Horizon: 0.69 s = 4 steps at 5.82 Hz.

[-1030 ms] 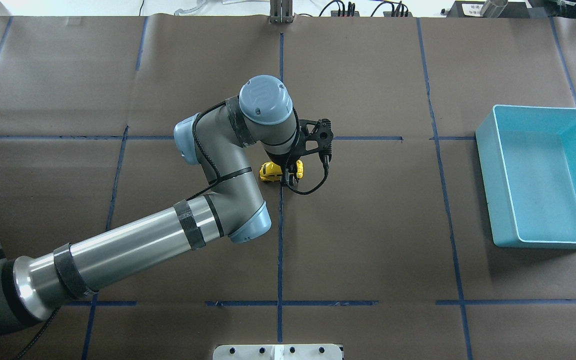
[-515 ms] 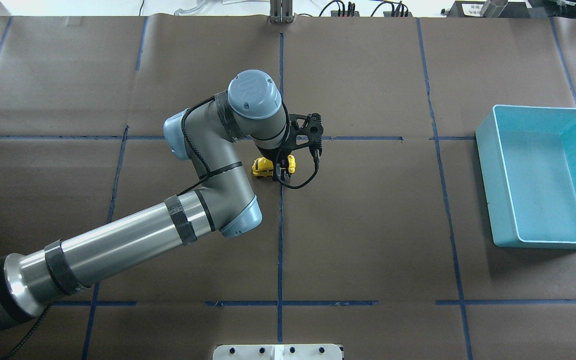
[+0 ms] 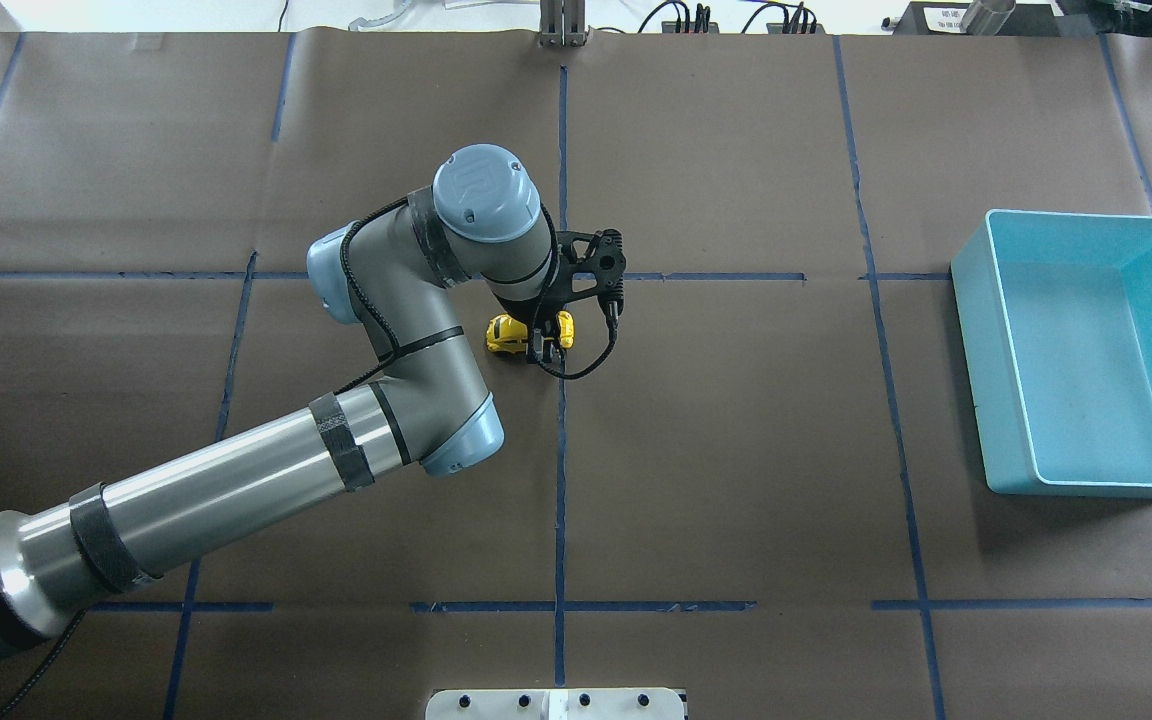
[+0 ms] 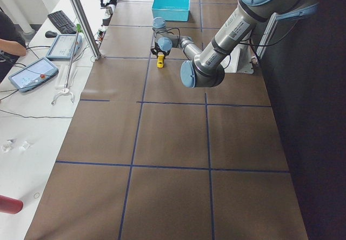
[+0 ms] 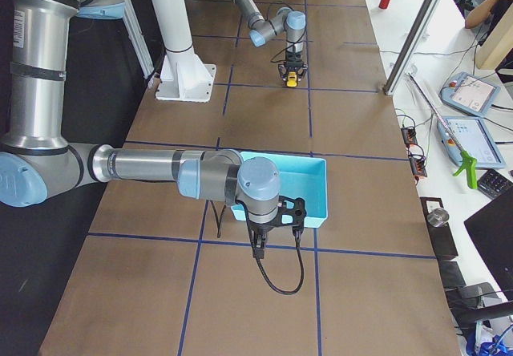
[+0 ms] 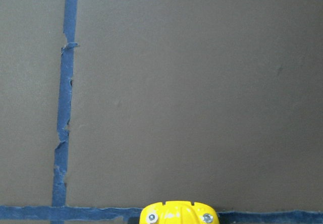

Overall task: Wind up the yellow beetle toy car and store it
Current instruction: 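Drag the car backward along the table with the left gripper to wind it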

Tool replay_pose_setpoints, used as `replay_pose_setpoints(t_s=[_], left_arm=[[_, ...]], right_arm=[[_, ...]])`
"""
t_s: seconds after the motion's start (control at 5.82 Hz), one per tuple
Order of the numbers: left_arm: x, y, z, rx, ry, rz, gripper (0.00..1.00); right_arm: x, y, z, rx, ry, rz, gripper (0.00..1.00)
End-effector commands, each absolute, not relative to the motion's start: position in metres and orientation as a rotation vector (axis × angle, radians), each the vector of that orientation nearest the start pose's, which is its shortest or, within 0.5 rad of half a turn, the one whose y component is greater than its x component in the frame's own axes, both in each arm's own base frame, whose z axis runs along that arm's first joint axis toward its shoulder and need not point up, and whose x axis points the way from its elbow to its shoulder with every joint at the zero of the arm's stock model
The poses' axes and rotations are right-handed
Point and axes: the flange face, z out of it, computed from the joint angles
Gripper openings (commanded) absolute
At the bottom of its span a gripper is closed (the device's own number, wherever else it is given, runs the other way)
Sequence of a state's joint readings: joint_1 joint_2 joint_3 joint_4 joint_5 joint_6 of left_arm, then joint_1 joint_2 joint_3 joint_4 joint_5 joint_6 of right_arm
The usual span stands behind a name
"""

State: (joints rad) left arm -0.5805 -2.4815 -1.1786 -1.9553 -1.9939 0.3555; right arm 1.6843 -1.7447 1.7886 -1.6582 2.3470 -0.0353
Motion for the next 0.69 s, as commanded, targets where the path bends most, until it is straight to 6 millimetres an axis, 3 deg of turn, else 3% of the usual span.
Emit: replay_pose_setpoints(t_s=[0.0,0.52], left_arm=[[0.606,-0.525,0.231,0.775,0.746,1.414,0.0],[0.585,-0.535,0.261,0.745,0.803,1.413,0.0]], right_arm=[[0.11,-0.405,0.639,0.017,-0.777,0.091,1.0],[0.111,-0.404,0.64,0.016,-0.777,0.093,1.0]])
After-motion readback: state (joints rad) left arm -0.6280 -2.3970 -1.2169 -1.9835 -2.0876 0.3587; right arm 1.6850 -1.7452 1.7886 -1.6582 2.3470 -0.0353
